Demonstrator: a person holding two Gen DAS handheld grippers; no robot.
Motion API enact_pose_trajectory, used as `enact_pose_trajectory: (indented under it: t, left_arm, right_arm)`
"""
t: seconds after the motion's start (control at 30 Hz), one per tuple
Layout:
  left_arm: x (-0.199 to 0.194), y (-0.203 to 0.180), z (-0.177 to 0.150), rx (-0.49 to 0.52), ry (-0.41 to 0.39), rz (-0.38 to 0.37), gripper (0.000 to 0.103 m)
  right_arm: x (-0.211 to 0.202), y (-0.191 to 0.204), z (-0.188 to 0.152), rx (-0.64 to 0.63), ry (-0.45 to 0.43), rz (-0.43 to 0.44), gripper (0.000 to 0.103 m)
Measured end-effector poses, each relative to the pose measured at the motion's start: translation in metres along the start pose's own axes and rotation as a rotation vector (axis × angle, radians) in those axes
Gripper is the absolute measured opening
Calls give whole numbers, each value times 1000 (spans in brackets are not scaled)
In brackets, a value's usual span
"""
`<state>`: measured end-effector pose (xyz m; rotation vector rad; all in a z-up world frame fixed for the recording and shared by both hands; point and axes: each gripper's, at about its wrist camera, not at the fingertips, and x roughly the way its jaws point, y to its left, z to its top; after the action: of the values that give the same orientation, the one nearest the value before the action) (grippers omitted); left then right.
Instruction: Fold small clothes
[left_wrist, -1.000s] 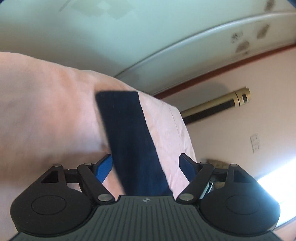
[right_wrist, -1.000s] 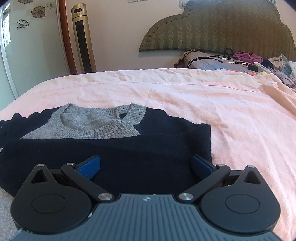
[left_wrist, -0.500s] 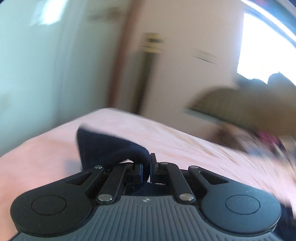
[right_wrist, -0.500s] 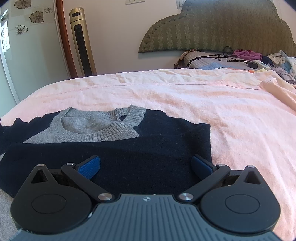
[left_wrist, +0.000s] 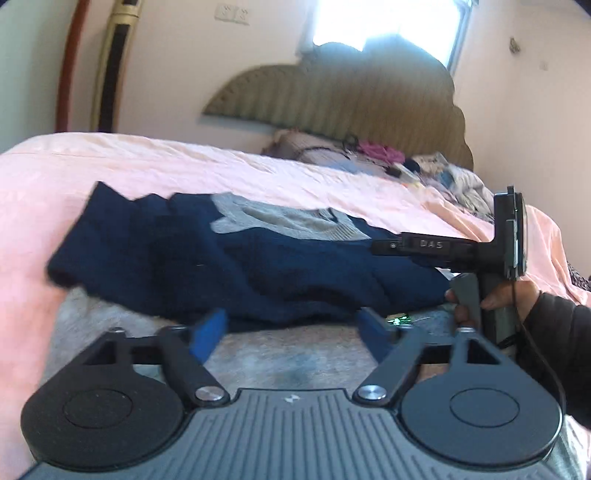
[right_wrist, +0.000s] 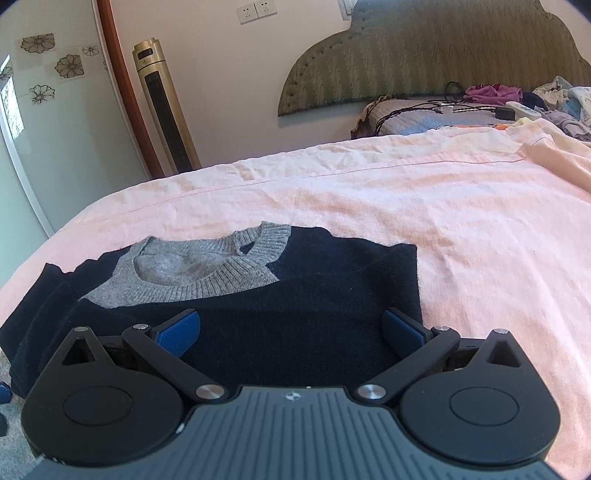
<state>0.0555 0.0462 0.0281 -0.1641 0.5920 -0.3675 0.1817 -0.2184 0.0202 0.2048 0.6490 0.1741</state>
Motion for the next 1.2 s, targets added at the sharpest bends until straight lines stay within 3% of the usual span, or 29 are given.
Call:
enact_pose_trajectory:
  t: [0.1, 0.17, 0.2, 0.27, 0.33, 0.47, 0.5, 0.53, 0.57, 0.7, 0.8, 0.9, 1.0, 1.2]
  left_arm:
    - [-2, 9, -18, -29, 4, 60, 82]
    - [-2, 18, -16, -93, 4, 56, 82]
    - [-1, 21, -15, -112, -11, 80, 83]
    - [5, 23, -13, -129, 15, 102, 84]
    - [5, 23, -13, -115, 14, 95, 87]
    - [4, 25, -15, -120, 12, 91, 87]
    - [4, 26, -16, -125, 11, 89, 88]
    - [4, 26, -16, -128, 10, 86, 88]
    - [3, 27, -17, -130, 9, 84, 88]
    - [2, 28, -18, -138, 5, 79, 88]
    - [1, 28, -18, -140, 5, 74, 89]
    - [2, 29, -19, -144, 4, 70, 90]
    - [2, 29, -19, -145, 4, 69, 91]
    - [-2, 25, -12, -123, 20, 52, 91]
  right_arm:
    - [-13, 5, 7, 84, 28, 0, 103]
    - [-27, 9, 11, 210, 70, 145, 101]
    - [-30, 11, 11, 259, 113, 231, 94]
    - [-22, 20, 7, 321, 241, 319, 83]
    - [-9, 27, 3, 357, 335, 339, 65]
    - [4, 36, 3, 387, 359, 344, 60]
    - [7, 40, 4, 377, 368, 330, 48]
    - [9, 45, 4, 349, 378, 311, 21]
    - [11, 49, 4, 317, 385, 287, 9]
    - [-16, 65, 23, 174, 281, 263, 10]
    - [-41, 55, 49, 118, 197, 256, 10]
    - [-40, 26, 59, 79, 212, 138, 10]
    - [-27, -2, 46, 91, 261, 56, 10]
    - [-14, -12, 20, 119, 254, 44, 10]
